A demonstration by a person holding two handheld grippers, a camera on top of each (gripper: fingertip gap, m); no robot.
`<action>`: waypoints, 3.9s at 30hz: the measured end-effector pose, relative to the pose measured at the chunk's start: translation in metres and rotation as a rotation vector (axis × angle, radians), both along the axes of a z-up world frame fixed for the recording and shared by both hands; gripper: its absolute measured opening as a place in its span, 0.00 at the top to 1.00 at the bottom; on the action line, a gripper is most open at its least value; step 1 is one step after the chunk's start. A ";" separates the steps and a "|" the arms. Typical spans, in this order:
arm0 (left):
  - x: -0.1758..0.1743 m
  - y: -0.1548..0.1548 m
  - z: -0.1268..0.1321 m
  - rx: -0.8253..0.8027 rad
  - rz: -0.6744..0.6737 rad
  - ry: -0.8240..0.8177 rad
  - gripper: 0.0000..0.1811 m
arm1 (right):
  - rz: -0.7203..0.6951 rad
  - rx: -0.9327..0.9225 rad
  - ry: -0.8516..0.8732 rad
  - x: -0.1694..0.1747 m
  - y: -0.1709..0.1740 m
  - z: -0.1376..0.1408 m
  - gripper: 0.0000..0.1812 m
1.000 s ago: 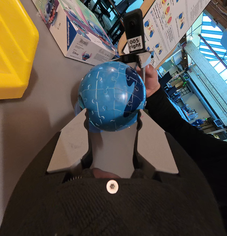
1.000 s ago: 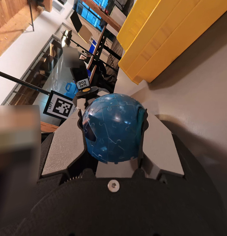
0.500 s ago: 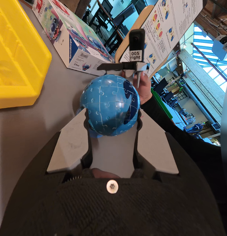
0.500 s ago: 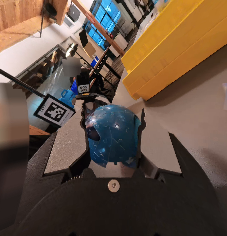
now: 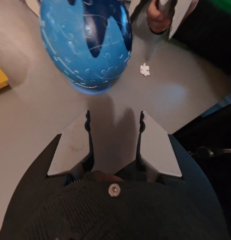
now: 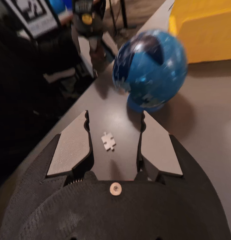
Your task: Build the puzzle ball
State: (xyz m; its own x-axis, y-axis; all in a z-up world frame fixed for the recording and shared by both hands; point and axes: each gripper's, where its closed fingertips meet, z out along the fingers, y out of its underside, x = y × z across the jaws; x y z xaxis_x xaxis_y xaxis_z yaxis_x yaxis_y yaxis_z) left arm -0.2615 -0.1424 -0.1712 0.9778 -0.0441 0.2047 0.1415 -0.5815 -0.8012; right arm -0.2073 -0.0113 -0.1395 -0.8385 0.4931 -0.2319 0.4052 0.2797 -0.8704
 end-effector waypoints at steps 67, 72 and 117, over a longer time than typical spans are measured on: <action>-0.029 0.009 -0.032 0.019 0.107 0.179 0.69 | 0.105 0.459 -0.064 0.036 -0.003 -0.069 0.80; -0.029 0.009 -0.032 0.026 0.110 0.177 0.69 | 0.092 0.479 0.039 0.025 -0.006 -0.072 0.79; -0.030 0.008 -0.028 0.060 0.117 0.135 0.74 | -0.154 0.506 -0.001 0.007 -0.008 -0.060 0.88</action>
State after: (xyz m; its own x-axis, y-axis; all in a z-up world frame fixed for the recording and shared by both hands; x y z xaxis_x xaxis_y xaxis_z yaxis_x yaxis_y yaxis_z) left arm -0.2916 -0.1341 -0.1990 0.9954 0.0636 0.0719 0.0945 -0.5179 -0.8502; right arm -0.2001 -0.0197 -0.1999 -0.7474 0.6610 0.0662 0.4757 0.6020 -0.6413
